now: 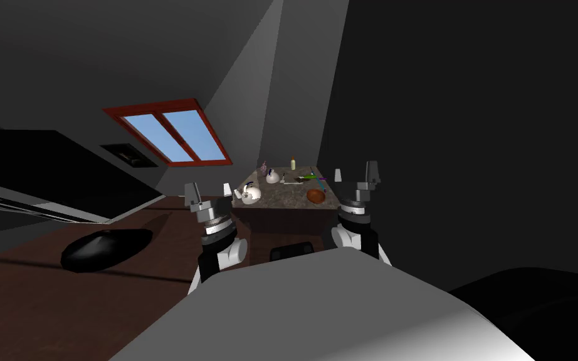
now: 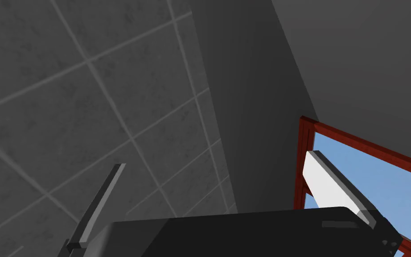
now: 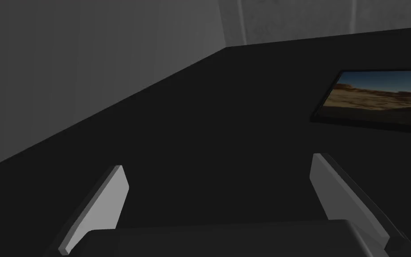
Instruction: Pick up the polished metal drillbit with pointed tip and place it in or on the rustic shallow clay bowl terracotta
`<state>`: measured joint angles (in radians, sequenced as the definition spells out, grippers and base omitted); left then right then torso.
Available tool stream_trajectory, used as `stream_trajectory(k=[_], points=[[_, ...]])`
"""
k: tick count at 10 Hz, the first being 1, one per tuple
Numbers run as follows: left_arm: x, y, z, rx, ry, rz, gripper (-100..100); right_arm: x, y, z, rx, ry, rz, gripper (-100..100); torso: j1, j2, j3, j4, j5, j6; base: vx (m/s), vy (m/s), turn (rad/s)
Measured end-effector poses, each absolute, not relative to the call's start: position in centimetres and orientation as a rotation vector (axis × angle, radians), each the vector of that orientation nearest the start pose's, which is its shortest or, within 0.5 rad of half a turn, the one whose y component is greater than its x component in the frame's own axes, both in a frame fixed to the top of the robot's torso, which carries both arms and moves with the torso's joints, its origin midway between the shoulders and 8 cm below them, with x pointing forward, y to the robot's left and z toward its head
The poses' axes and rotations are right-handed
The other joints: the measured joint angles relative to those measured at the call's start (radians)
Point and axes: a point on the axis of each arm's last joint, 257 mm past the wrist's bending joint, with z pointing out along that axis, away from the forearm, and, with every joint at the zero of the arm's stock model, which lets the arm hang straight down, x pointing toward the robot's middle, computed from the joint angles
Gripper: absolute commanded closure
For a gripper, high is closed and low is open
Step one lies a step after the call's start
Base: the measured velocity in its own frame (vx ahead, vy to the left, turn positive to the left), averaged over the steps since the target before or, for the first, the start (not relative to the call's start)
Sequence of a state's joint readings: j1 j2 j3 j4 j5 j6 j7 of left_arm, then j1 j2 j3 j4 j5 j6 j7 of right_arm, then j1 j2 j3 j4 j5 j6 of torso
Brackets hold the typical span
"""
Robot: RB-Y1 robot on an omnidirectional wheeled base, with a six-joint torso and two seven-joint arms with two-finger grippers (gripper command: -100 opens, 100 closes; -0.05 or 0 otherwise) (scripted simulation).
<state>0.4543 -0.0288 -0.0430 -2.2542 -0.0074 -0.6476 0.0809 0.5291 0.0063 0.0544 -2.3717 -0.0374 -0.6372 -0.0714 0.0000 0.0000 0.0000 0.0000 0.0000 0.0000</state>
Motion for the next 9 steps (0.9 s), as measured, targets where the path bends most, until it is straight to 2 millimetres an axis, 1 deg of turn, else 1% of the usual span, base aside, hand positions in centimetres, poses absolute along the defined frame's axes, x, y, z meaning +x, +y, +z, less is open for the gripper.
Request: stream_trajectory(k=[1,4,7,9], points=[[32.6,25.9,5.4,-0.571,0.458,-1.466,0,29.9,-26.1,7.7,0.539,0.442,1.479,-100,0.0,0.001,0.0,0.0,0.0,0.0,-0.035,-0.008,0.11],[32.6,25.9,5.4,-0.571,0.458,-1.466,0,30.9,-24.9,6.6,0.503,0.537,1.475,-100,-0.002,0.004,0.002,0.001,0.0,0.0,-0.068,-0.017,0.11],[32.6,25.9,5.4,-0.571,0.458,-1.467,0,32.7,-23.7,4.5,0.479,0.658,1.455,-100,0.0,0.007,0.004,0.001,0.0,0.0,-0.102,0.002,0.195],[32.6,25.9,5.4,-0.571,0.458,-1.466,0,33.6,-23.2,2.9,0.469,0.725,1.438,-100,0.0,0.005,0.003,0.001,0.0,0.0,-0.054,0.011,0.085]])
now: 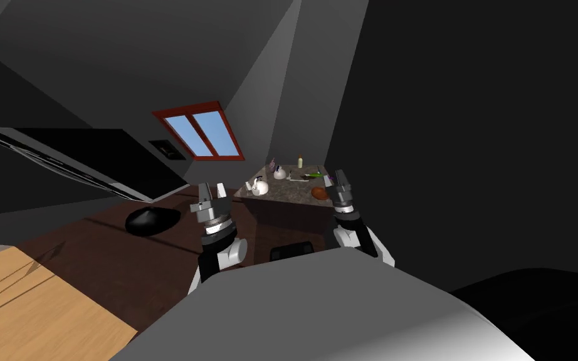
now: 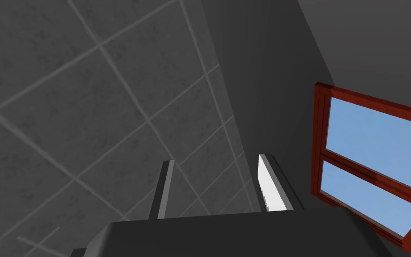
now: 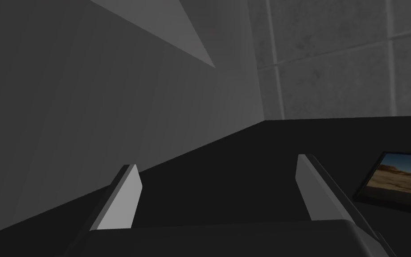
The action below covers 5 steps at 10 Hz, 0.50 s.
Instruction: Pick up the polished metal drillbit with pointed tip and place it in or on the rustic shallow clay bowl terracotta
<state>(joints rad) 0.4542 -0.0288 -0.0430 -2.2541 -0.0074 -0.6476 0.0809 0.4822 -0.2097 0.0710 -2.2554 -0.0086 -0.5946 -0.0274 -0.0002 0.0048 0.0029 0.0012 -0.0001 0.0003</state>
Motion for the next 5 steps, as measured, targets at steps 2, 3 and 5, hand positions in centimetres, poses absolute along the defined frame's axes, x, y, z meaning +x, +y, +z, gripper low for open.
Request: stream_trajectory(k=[2,3,5], points=[[32.6,25.9,5.4,-0.571,0.458,-1.467,0,35.0,-22.6,1.1,0.456,0.8,1.417,-100,0.001,-0.001,-0.001,0.0,0.0,-0.001,-0.083,0.028,0.204],[32.6,25.9,5.4,-0.571,0.458,-1.467,0,36.1,-22.2,0.1,0.445,0.846,1.402,-100,0.001,0.0,0.0,0.0,0.0,-0.001,-0.101,0.041,0.225],[32.6,25.9,5.4,-0.571,0.458,-1.466,0,37.7,-22.3,-2.2,0.442,0.926,1.368,-100,0.002,-0.001,0.0,0.0,0.0,0.0,-0.051,0.039,0.075]])
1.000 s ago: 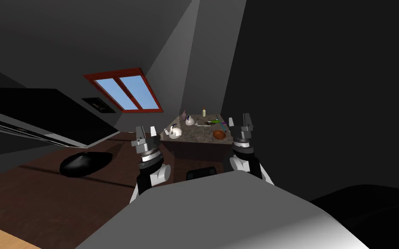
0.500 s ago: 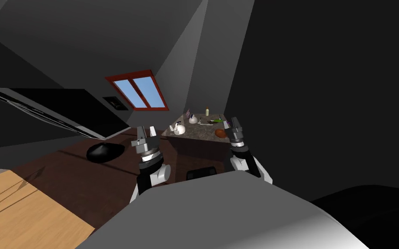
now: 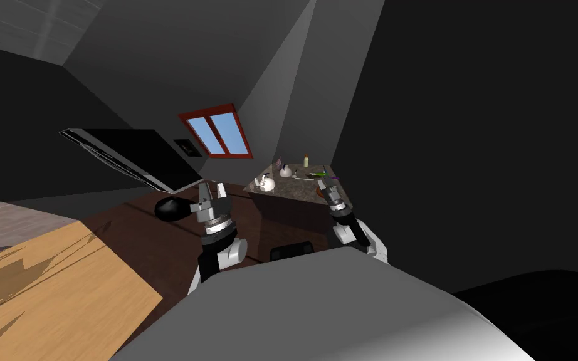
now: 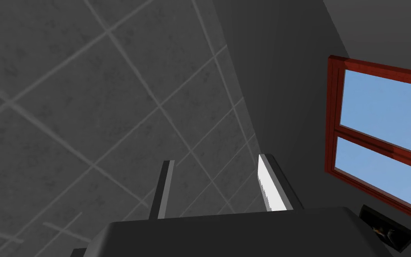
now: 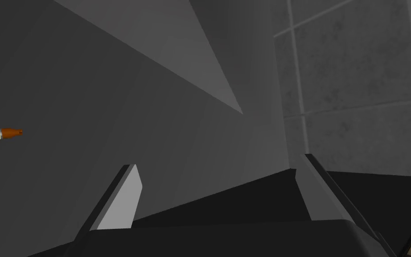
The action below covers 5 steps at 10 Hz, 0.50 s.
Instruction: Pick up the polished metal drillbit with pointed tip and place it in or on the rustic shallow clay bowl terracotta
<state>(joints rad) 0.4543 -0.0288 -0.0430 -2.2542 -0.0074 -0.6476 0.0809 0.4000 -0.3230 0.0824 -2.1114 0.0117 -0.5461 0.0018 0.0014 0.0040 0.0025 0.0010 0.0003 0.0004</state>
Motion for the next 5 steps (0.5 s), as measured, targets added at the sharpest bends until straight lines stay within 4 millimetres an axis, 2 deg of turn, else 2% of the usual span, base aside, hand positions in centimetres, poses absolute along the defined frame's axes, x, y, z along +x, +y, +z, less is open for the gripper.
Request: stream_trajectory(k=[1,5], points=[[32.6,25.9,5.4,-0.571,0.458,-1.466,0,38.3,-22.4,-3.4,0.44,0.967,1.35,-100,0.0,-0.001,-0.001,0.0,0.0,0.0,-0.064,0.057,0.2],[32.6,25.9,5.4,-0.571,0.458,-1.466,0,40.8,-22.3,-7.3,0.422,1.1,1.281,-100,0.0,-0.002,-0.001,-0.001,0.0,0.0,-0.035,0.043,0.095]])
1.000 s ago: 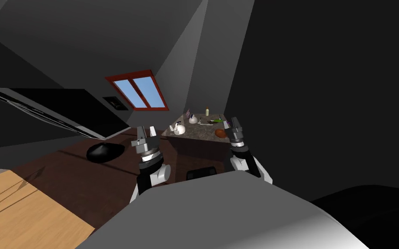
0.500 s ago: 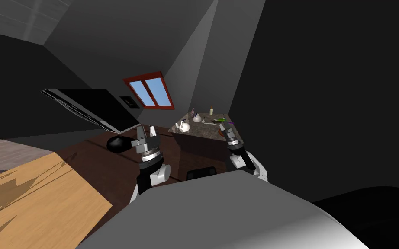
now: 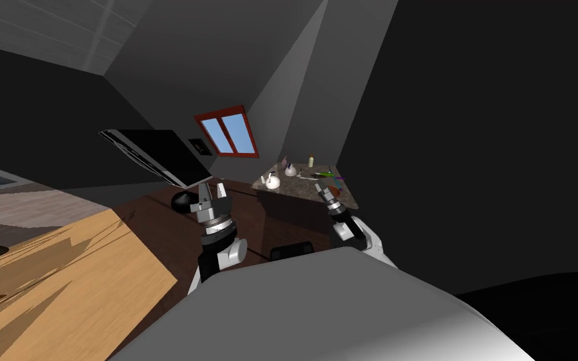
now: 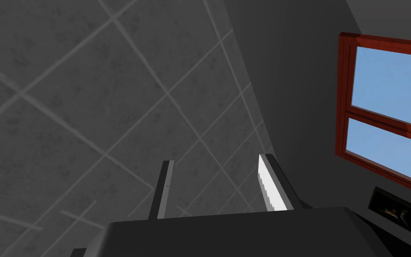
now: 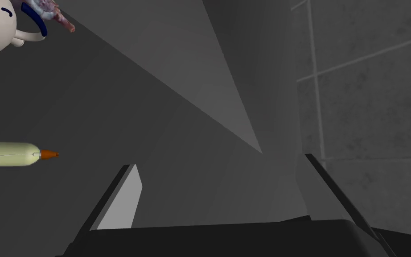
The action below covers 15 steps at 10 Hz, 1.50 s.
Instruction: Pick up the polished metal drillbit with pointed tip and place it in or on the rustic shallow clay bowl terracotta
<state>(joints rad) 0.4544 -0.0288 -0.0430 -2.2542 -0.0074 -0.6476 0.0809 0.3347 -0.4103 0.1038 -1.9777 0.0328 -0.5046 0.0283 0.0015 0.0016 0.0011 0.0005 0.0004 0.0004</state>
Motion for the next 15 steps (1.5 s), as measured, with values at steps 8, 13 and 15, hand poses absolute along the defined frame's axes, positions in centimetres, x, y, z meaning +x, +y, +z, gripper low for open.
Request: stream_trajectory(k=[8,13,15], points=[[32.6,25.9,5.4,-0.571,0.458,-1.466,0,44.7,-24.1,-14.3,0.39,1.33,1.118,-100,0.001,-0.001,-0.001,0.0,0.0,0.0,-0.018,0.057,0.077],[32.6,25.9,5.4,-0.571,0.458,-1.466,0,46.8,-26.5,-18.4,0.385,1.451,1.005,-100,0.001,-0.002,-0.001,-0.001,0.0,0.0,0.003,0.055,0.043],[32.6,25.9,5.4,-0.571,0.458,-1.466,0,47.8,-28.0,-20.1,0.378,1.503,0.947,-100,0.002,-0.002,-0.001,-0.001,0.0,0.0,-0.003,0.088,0.051]])
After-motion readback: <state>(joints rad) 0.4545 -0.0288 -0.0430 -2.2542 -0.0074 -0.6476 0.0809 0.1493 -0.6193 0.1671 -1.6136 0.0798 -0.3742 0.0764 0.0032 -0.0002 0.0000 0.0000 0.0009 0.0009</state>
